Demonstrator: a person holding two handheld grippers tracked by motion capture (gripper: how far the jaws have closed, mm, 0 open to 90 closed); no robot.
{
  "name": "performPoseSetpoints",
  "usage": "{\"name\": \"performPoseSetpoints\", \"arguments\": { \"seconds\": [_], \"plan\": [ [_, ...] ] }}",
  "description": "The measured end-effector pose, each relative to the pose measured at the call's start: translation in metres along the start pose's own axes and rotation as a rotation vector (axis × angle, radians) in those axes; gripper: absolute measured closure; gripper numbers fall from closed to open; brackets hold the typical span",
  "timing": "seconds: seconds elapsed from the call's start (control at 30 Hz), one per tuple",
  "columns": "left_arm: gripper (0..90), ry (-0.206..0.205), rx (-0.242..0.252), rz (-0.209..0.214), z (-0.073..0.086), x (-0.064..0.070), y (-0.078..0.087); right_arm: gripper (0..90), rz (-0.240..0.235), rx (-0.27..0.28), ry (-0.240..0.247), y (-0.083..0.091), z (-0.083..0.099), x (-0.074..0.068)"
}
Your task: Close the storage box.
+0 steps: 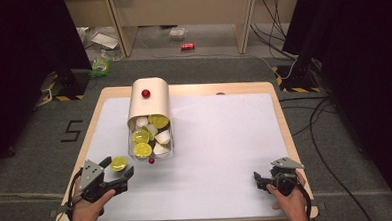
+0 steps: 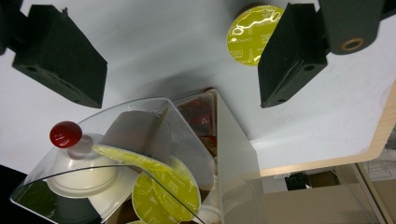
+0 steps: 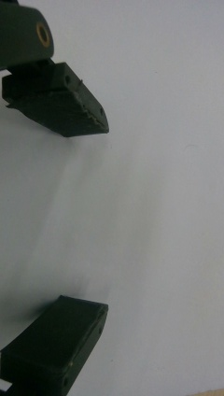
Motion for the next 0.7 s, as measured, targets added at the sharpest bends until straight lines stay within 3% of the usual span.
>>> {"name": "performPoseSetpoints", "arguments": {
  "seconds": [0.7],
  "plan": [
    [16.0,0.012,-0.008,-0.034,-0.004,-0.005,-0.019,12.6,0.001,0.0,0.002,0.0,0.0,0.0]
  ]
}}
Point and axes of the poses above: each handheld gripper's, and its own axes: y roughly backward along the jaws, z roughly out of its underside, x roughly to its right, the point moved 10 cm from there along -y, roughly forward along the jaws, and after that the axes turned 5 degrees about -y, right-handed, at the moved point
